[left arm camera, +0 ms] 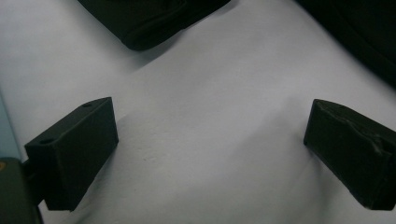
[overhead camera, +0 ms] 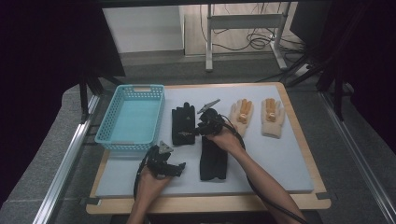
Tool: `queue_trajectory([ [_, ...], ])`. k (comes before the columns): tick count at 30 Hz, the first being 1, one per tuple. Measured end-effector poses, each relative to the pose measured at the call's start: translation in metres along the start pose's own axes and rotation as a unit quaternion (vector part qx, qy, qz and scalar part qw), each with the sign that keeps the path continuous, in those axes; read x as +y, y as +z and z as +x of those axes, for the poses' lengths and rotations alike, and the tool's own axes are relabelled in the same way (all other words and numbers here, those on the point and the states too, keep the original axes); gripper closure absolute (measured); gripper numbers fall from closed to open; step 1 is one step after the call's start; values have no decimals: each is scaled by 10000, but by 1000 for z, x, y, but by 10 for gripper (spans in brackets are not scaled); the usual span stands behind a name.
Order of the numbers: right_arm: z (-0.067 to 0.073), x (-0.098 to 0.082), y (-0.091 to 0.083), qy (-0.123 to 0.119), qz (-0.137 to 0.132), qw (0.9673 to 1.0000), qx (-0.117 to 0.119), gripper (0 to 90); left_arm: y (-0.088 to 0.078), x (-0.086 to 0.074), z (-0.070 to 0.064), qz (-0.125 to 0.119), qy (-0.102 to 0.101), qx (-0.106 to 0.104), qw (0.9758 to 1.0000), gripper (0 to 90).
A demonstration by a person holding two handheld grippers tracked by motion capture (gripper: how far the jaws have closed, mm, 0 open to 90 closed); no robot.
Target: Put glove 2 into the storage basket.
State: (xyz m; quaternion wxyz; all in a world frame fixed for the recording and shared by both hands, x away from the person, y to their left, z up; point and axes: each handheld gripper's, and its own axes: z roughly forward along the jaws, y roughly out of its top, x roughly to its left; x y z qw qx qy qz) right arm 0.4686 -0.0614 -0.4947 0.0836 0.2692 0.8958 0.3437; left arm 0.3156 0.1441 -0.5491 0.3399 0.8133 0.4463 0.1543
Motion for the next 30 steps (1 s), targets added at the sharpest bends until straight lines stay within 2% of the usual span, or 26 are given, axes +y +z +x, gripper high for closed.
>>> queue_trajectory([
  [1,-6,7,3,120,-153,9998,6,584,0,0,0,-11,-11,-2,10000,32],
  [2,-6,7,3,120,-153,9998,6,584,0,0,0,-15,-24,4,10000,32],
  [5,-8,18,20,118,-288,9995,45,581,0,0,0,-18,-14,1,10000,33],
  [9,-2,30,48,-62,-331,9994,-66,486,0,0,0,-18,-9,0,10000,33],
  [11,-1,35,59,-57,-384,9992,-135,415,0,0,0,-19,-5,2,10000,33],
  [13,-3,38,69,-51,-328,9992,-218,410,0,0,0,-20,-6,2,10000,33],
  [15,-4,38,79,-128,-143,9995,-234,457,0,0,0,-10,-5,5,10000,33],
  [16,-5,37,81,-23,-249,9996,-91,573,0,0,0,-11,-6,4,10000,33],
  [17,-5,37,81,-23,-249,9996,-91,573,0,0,0,-11,-5,2,10000,33],
  [22,-6,39,79,168,-183,9996,-93,786,0,0,0,-17,-5,4,10000,32],
  [25,-7,39,78,198,-205,9995,-121,835,0,0,0,-8,-4,2,10000,33],
  [28,-4,39,77,170,-189,9995,-183,852,0,0,0,-8,-4,4,10000,33],
  [30,-4,39,74,239,-215,9994,-154,862,0,0,0,-8,-3,4,10000,33],
])
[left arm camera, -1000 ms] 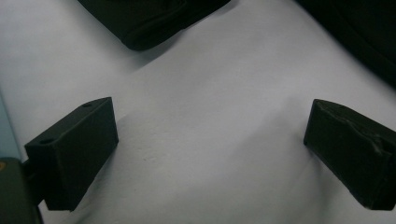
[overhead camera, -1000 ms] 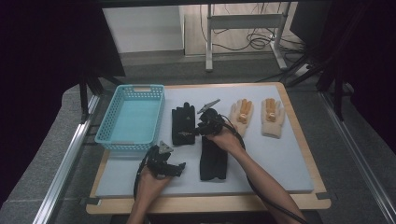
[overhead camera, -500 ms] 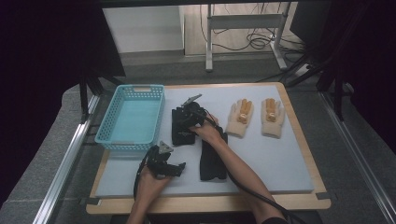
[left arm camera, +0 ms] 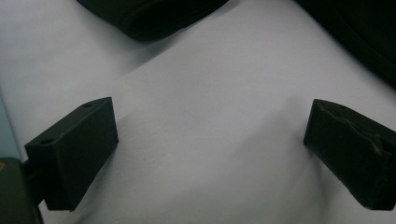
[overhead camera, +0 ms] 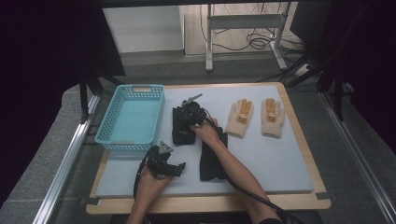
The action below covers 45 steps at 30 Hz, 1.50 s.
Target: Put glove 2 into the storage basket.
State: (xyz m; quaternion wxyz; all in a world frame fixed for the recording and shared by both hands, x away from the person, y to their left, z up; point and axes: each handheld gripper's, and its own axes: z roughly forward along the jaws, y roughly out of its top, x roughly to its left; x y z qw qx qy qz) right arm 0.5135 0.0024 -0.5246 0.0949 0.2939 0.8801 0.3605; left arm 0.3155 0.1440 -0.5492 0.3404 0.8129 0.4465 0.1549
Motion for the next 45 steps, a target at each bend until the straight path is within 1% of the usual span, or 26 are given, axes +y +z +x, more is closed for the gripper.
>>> queue_trajectory([
  [3,-3,1,-8,151,-81,9998,86,863,0,0,0,-10,-2,1,10000,32],
  [5,-4,3,-15,199,-163,9996,140,864,0,0,0,-2,-2,-2,10000,33],
  [7,-4,6,-23,200,-223,9995,136,864,0,0,0,-1,2,0,10000,33],
  [9,-2,8,-31,197,-300,9992,177,864,0,0,0,-1,3,3,10000,33],
  [15,4,13,-55,120,-460,9987,162,864,0,0,0,16,20,12,10000,33],
  [22,11,16,-82,45,-631,9978,208,864,0,0,0,2,8,14,10000,33],
  [30,17,13,-112,-19,-697,9972,254,864,0,0,0,-8,20,10,10000,33],
  [33,18,9,-124,9,-674,9973,307,864,0,0,0,-8,20,11,10000,33],
  [35,19,4,-132,-19,-648,9975,284,864,0,0,0,-2,27,15,10000,33],
  [37,20,-2,-141,2,-632,9976,298,864,0,0,0,-16,25,15,10000,33],
  [41,20,-18,-162,33,-635,9975,321,864,0,0,0,-28,2,18,10000,34],
  [42,20,-26,-171,76,-604,9976,329,864,0,0,0,-26,2,19,10000,34],
  [43,20,-26,-171,76,-604,9976,329,864,0,0,0,-32,-4,16,10000,34],
  [44,20,-30,-175,102,-581,9977,331,864,0,0,0,-29,-2,16,10000,34],
  [45,21,-39,-182,147,-543,9979,330,864,0,0,0,-30,-4,21,10000,34],
])
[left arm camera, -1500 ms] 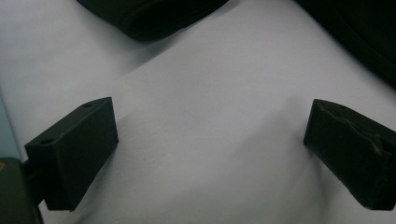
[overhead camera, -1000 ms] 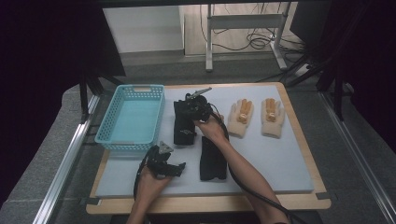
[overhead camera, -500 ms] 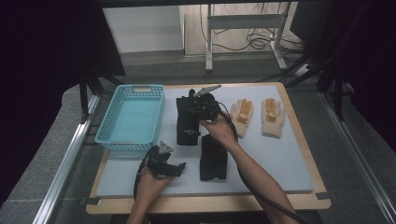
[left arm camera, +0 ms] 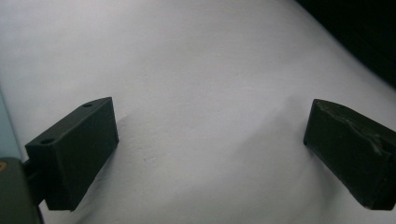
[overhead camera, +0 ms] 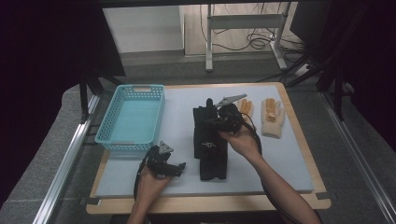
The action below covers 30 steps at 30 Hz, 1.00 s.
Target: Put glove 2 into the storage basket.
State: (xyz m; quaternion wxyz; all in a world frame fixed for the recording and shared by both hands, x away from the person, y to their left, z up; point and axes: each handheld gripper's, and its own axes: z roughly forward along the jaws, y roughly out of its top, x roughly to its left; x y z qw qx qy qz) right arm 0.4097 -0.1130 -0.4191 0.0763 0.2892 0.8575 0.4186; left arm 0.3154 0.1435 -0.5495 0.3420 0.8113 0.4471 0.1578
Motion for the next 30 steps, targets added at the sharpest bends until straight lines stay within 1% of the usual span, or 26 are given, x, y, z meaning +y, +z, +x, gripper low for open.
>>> queue_trajectory([
  [1,0,0,0,0,0,10000,0,864,0,0,0,-23,-27,1,10000,34],
  [7,9,-26,-16,148,200,9997,-7,864,0,0,0,-24,-25,1,10000,34],
  [11,11,-40,-18,276,326,9991,13,863,0,0,0,-26,-28,1,10000,34],
  [13,10,-45,-15,380,373,9986,-2,863,0,0,0,-29,-24,4,10000,35],
  [20,-2,-63,8,665,484,9966,-1,862,0,0,0,-9,-12,5,10000,35],
  [22,-3,-67,13,708,491,9963,-78,862,0,0,0,-3,-9,5,10000,35],
  [28,-3,-74,21,695,491,9961,-215,860,0,0,0,-3,-8,10,10000,35],
  [30,-3,-77,24,668,492,9963,-217,854,0,0,0,-4,-10,9,10000,35],
])
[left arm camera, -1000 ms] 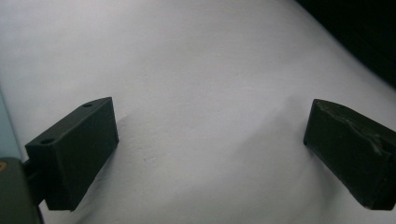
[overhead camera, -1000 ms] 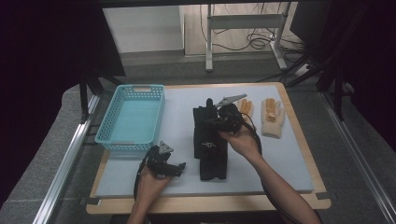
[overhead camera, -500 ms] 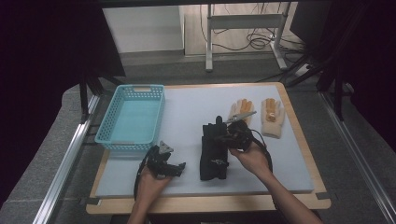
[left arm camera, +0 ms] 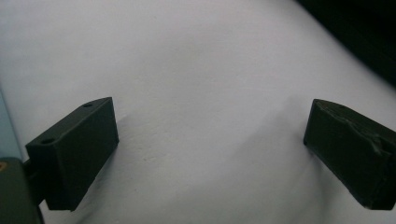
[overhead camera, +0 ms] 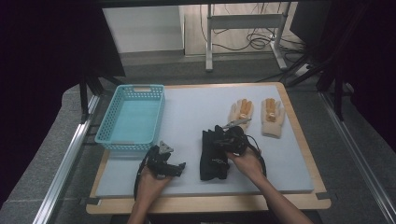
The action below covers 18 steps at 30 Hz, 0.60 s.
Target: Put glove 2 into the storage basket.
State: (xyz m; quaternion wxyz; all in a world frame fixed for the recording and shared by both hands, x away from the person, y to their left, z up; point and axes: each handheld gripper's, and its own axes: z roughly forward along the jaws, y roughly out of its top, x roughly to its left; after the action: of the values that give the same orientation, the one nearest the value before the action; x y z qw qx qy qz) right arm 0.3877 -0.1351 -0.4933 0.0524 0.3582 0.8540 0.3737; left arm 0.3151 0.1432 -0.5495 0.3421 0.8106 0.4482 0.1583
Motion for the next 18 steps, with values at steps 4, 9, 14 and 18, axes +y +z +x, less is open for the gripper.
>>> queue_trajectory([
  [4,1,-5,8,-45,20,10000,-15,798,0,0,0,-3,1,1,10000,35],
  [9,1,-2,4,-142,-75,9998,-68,622,0,0,0,18,22,0,10000,35],
  [14,-7,1,-13,-167,-263,9994,-148,572,0,0,0,18,22,1,10000,35],
  [18,-22,-4,-25,-60,-350,9991,-243,664,0,0,0,3,3,0,10000,35],
])
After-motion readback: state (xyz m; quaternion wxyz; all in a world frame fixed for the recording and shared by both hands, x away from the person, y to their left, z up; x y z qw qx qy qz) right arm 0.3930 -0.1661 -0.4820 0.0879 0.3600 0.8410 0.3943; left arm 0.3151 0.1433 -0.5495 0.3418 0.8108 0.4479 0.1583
